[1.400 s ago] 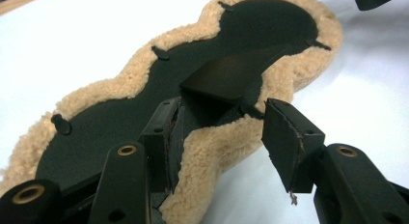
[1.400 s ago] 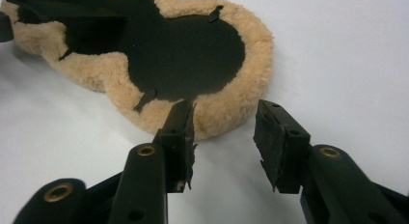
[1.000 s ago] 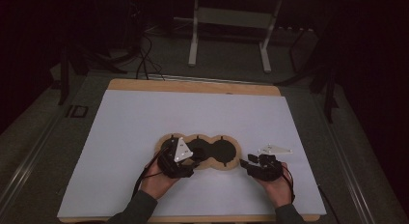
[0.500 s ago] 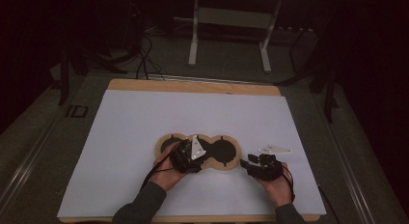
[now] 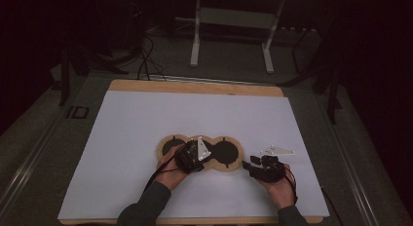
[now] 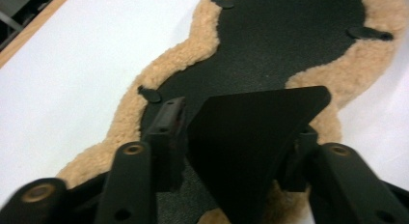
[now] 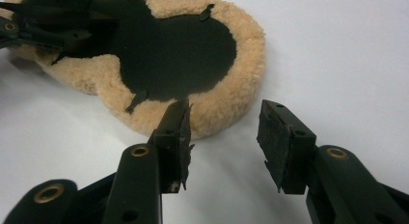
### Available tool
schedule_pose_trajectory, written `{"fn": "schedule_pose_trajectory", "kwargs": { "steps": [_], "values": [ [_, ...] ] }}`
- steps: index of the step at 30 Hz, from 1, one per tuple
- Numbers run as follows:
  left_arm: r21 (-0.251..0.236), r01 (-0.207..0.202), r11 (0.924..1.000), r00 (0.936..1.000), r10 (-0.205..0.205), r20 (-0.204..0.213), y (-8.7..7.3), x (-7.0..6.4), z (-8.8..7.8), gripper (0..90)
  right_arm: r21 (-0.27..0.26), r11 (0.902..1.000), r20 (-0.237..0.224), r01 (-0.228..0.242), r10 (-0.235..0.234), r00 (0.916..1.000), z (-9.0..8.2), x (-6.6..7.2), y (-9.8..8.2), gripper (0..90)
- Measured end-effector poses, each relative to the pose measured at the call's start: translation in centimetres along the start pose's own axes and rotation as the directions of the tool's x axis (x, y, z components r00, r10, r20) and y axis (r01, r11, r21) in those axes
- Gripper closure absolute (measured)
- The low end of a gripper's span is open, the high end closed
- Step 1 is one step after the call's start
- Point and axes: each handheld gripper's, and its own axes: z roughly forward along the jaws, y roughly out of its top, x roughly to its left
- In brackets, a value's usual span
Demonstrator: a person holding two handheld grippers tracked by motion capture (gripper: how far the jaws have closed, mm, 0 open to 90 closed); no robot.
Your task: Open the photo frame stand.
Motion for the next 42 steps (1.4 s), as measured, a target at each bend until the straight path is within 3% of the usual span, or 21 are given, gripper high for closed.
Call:
{"fn": "schedule_pose_trajectory", "kwargs": {
  "steps": [6,17,26,31,40,42],
  "values": [
    [0.018,-0.041,0.9990,0.9986,0.042,-0.032,0.3,-0.4,0.0,60.3,0.001,1.0000,0.000,0.000,0.000,1.0000,0.0,0.0,0.0,54.4],
    [0.005,-0.068,0.9977,0.9935,0.068,-0.092,0.5,-0.8,-0.2,71.6,0.002,1.0000,0.000,-0.007,0.007,1.0000,0.0,-0.1,0.0,52.7],
    [-0.048,-0.028,0.9985,0.9977,0.025,-0.062,0.0,-0.3,-0.5,71.8,-0.003,0.9999,-0.004,-0.016,0.016,0.9999,0.0,-0.1,0.0,50.9],
    [-0.070,-0.010,0.9975,0.9987,0.007,-0.050,-0.3,-0.1,-0.6,71.8,-0.021,0.9988,-0.011,-0.043,0.043,0.9990,-0.3,-0.3,0.2,49.6],
    [-0.121,0.033,0.9921,0.9993,-0.034,-0.013,-0.7,0.7,-1.1,71.6,-0.035,0.9973,-0.027,-0.065,0.064,0.9976,-0.6,-0.2,1.0,47.5],
    [-0.136,0.052,0.9894,0.9986,-0.053,-0.004,-0.8,0.9,-1.2,71.6,-0.040,0.9970,-0.051,-0.066,0.064,0.9967,-0.7,-0.1,1.5,45.6]
  ]
}}
